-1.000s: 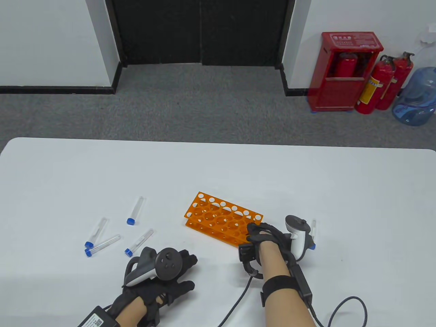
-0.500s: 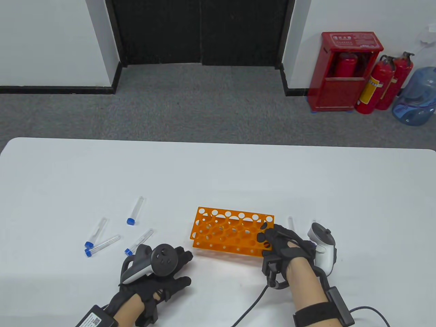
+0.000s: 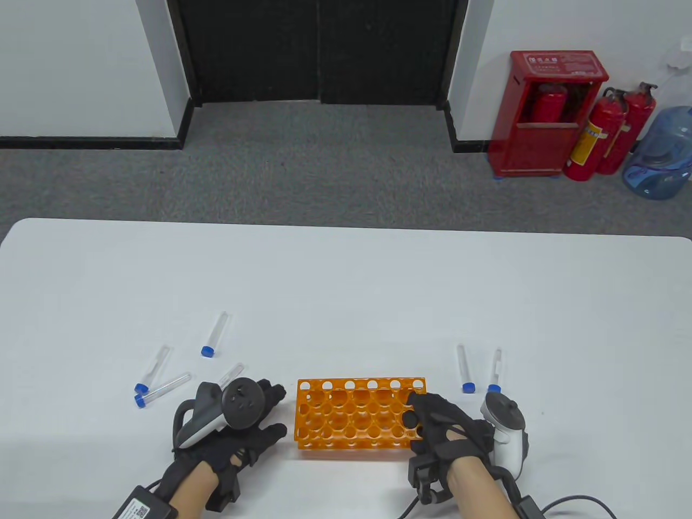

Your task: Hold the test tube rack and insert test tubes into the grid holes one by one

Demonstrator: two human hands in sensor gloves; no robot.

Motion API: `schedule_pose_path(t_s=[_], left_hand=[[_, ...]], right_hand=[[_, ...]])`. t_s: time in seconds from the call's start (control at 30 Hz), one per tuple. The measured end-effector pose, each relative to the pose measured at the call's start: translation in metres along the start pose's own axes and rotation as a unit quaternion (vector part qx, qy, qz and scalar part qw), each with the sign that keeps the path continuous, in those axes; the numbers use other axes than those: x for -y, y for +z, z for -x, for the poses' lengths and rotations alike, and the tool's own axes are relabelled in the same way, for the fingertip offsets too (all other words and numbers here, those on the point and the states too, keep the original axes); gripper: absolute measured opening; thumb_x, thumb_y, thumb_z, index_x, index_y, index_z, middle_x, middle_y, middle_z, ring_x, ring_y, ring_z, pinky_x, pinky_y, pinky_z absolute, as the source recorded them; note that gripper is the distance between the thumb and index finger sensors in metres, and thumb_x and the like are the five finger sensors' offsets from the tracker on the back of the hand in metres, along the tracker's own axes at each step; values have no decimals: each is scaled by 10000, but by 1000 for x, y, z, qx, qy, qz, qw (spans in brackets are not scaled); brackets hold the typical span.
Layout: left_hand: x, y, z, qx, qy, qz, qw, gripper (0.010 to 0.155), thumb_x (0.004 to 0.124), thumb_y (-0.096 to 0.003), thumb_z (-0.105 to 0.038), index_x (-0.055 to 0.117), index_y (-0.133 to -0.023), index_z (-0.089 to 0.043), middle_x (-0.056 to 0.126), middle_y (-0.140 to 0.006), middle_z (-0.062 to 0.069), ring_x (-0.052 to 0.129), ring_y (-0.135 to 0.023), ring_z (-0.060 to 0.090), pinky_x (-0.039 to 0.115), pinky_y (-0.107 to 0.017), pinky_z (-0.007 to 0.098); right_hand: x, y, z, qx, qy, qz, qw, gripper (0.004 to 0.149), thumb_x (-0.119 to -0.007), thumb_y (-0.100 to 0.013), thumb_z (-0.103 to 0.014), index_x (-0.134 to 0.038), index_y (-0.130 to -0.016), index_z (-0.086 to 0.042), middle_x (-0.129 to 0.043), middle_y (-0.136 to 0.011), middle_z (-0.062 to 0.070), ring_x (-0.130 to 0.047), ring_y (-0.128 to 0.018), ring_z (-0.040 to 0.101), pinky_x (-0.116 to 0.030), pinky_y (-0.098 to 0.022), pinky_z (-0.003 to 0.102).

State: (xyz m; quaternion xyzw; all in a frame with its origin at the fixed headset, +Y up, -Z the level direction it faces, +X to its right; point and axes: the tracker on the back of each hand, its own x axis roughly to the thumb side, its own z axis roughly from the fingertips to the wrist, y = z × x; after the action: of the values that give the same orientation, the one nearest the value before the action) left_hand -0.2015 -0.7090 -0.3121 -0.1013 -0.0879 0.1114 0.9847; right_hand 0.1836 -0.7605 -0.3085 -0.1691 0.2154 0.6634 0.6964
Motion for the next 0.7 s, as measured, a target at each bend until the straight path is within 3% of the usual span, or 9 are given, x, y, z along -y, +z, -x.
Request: schedule_pose_path(t_s=[0.07, 0.13, 0.23, 0.27, 0.5, 0.7], left_hand=[[-9, 2, 10, -35, 1, -37, 999, 697, 774, -364, -589, 575, -1014, -434, 574, -1134, -93, 686, -1075, 317, 686, -747, 536], [-17, 4, 24, -89, 0, -78, 993, 703, 811, -362, -557, 579, -1013, -422, 519, -1148, -80, 539, -1109, 365, 589, -775, 575], [-19, 1, 46, -172, -29, -84, 981, 705, 842, -350, -562, 609, -999, -413, 295, -1180, -12, 78, -1065, 418, 288, -768, 625], [-18, 0, 51, -193, -43, -79, 977, 697, 845, -346, -572, 623, -989, -421, 253, -1180, -2, 24, -1039, 433, 254, -755, 632], [2, -15, 68, -272, -84, -44, 958, 673, 795, -359, -627, 616, -982, -446, 132, -1175, 8, -108, -985, 452, 179, -736, 644], [16, -27, 66, -282, -130, -23, 950, 648, 765, -366, -652, 636, -973, -462, 123, -1177, -3, -121, -984, 446, 170, -736, 644]], right_hand=[[-2, -1, 1, -1, -7, -9, 1000, 467, -707, -443, -415, -758, -851, -193, -970, -583, -10, -951, -171, 234, -807, -150, 431], [-5, -1, 2, -2, -10, -20, 1000, 467, -707, -443, -416, -757, -851, -195, -969, -585, -9, -951, -173, 235, -807, -151, 431], [-7, 0, 1, 3, -2, -22, 1000, 467, -707, -444, -415, -758, -852, -195, -969, -585, -7, -950, -176, 237, -806, -154, 433], [-7, 0, 0, 7, 2, -23, 1000, 467, -708, -444, -416, -759, -852, -197, -968, -587, -7, -950, -177, 238, -805, -155, 433], [-9, 1, 0, 12, 3, -30, 999, 467, -708, -444, -416, -757, -856, -201, -968, -591, -7, -951, -182, 241, -805, -159, 434], [-10, 1, 0, 14, 3, -32, 999, 467, -708, -444, -417, -758, -855, -201, -969, -590, -7, -951, -182, 241, -805, -159, 434]])
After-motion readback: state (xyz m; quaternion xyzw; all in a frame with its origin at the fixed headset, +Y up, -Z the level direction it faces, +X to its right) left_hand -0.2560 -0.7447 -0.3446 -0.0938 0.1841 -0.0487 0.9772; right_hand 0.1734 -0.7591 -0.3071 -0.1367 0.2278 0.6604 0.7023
